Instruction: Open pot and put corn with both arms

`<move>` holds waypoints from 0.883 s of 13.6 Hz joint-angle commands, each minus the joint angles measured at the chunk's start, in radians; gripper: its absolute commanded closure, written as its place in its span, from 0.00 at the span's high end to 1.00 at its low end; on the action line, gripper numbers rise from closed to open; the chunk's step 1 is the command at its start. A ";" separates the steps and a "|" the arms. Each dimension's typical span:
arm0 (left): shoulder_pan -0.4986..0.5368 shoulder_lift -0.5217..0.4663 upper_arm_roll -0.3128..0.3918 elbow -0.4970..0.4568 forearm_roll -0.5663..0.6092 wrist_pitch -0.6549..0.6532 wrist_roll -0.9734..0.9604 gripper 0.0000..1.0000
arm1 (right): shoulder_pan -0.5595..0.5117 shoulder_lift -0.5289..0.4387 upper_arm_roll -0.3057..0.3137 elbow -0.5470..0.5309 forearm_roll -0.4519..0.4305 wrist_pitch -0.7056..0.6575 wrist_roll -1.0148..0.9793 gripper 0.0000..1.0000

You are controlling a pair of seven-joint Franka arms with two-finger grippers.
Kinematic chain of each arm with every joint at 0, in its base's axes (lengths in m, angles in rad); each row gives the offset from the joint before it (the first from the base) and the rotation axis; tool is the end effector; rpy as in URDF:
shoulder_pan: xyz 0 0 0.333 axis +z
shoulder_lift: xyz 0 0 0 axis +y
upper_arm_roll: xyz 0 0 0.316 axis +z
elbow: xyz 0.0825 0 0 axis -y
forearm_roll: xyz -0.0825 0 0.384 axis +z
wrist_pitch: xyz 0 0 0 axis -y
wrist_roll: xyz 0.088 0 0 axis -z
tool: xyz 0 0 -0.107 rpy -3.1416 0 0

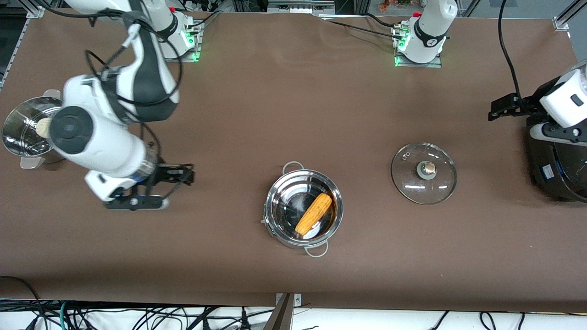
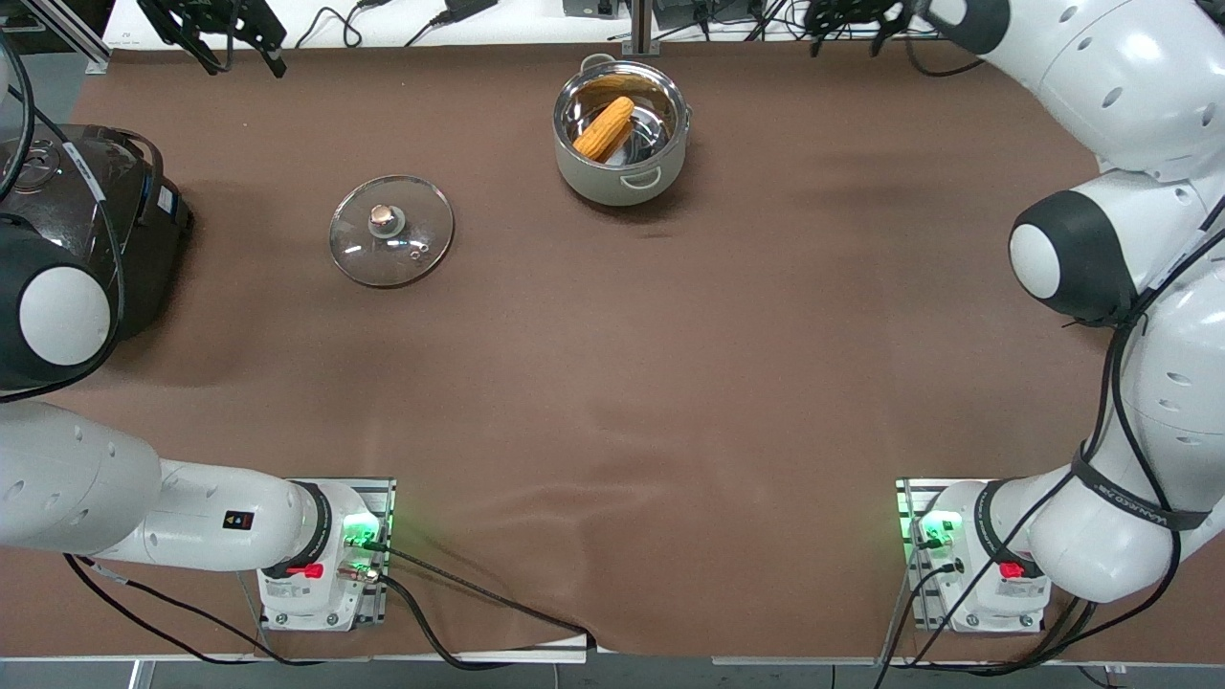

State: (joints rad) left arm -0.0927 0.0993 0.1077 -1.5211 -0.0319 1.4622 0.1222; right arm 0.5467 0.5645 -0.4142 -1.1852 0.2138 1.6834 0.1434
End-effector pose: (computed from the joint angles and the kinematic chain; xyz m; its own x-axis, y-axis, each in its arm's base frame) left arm 0.5710 0.0019 0.5834 0.9821 -0.1094 -0.1532 -0.1045 -0.9937 0.0402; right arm 0.6841 0.1862 0.4780 0.9996 0.0179 -0.0229 0.0181 -0.9998 0.0086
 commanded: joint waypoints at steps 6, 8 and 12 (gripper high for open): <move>0.004 -0.075 -0.019 -0.005 0.055 -0.029 -0.024 1.00 | 0.007 -0.276 -0.153 -0.243 -0.008 -0.093 -0.197 1.00; 0.005 -0.082 -0.022 -0.025 0.053 -0.022 -0.035 1.00 | 0.001 -0.296 -0.149 -0.258 -0.028 -0.103 -0.211 1.00; 0.019 -0.105 -0.019 -0.054 0.049 -0.023 -0.039 1.00 | -0.298 -0.376 0.153 -0.286 -0.075 -0.161 -0.209 1.00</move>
State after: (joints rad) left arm -0.0856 0.0325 0.1007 -1.5372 -0.0088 1.4367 0.0952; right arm 0.3573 0.2654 -0.3918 -1.4281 0.1829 1.5571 -0.0543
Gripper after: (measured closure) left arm 0.000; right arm 0.000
